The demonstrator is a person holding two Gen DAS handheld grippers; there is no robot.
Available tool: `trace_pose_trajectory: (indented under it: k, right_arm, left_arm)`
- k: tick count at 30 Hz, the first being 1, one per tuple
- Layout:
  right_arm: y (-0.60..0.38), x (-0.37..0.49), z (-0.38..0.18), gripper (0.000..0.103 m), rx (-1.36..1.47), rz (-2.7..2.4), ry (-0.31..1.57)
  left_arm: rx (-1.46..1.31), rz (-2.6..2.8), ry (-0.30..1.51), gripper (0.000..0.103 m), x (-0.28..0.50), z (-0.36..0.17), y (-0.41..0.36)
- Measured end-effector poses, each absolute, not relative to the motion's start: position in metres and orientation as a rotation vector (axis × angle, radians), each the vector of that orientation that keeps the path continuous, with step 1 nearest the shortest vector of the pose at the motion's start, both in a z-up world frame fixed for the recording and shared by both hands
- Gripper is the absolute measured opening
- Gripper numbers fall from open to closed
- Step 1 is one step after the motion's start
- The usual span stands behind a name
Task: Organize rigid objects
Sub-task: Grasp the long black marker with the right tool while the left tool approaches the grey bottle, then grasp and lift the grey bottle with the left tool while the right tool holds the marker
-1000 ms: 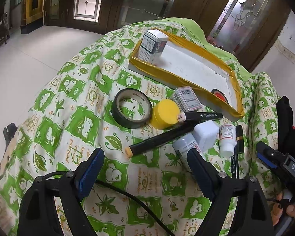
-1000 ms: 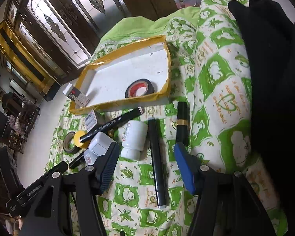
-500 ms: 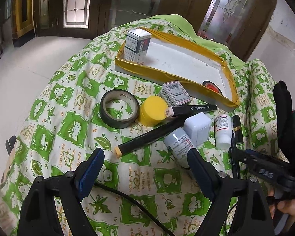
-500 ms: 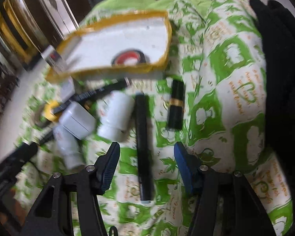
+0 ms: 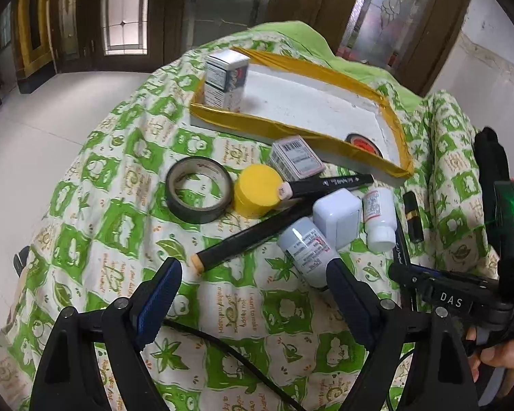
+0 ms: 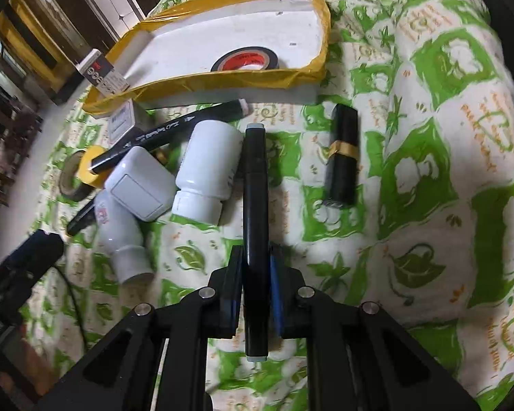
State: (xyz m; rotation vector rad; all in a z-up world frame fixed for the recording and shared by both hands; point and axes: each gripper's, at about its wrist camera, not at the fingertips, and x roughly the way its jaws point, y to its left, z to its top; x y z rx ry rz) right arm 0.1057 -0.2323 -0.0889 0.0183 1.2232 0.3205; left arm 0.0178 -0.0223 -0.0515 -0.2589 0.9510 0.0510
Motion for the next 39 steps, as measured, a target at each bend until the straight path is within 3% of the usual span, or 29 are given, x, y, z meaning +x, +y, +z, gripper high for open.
trace_pose_trajectory:
  k: [5, 9, 14, 18, 26, 39]
  right_arm:
    - [-0.232, 0.106, -0.088, 0.014, 0.01, 0.311, 1.23]
    - [-0.233, 0.107, -0.089, 0.014, 0.007, 0.307, 1.229]
    - [-0.225, 0.109, -0.091, 0.014, 0.001, 0.302, 1.226]
    - [-0.217, 0.11, -0.095, 0.014, -0.008, 0.298, 1.225]
    - [-0.216, 0.111, -0.095, 0.014, 0.026, 0.318, 1.234]
    - [-0.209, 0.099, -0.103, 0.014, 0.112, 0.366, 1.29]
  left_arm:
    - [-0.278, 0.011, 0.996, 0.087, 0.028, -0.053, -0.04]
    - [-0.273, -0.003, 1.072, 0.069, 0.041, -0.065, -0.062]
    - [-0.294, 0.022, 1.113, 0.065, 0.056, -0.078, -0.068]
    - [-0.301, 0.034, 1.118, 0.051, 0.061, -0.082, -0.065]
    - [-0.269, -0.01, 1.134, 0.038, 0.045, -0.078, -0.053]
    - [-0.155, 0.0, 1.152, 0.038, 0.049, -0.082, -0.054]
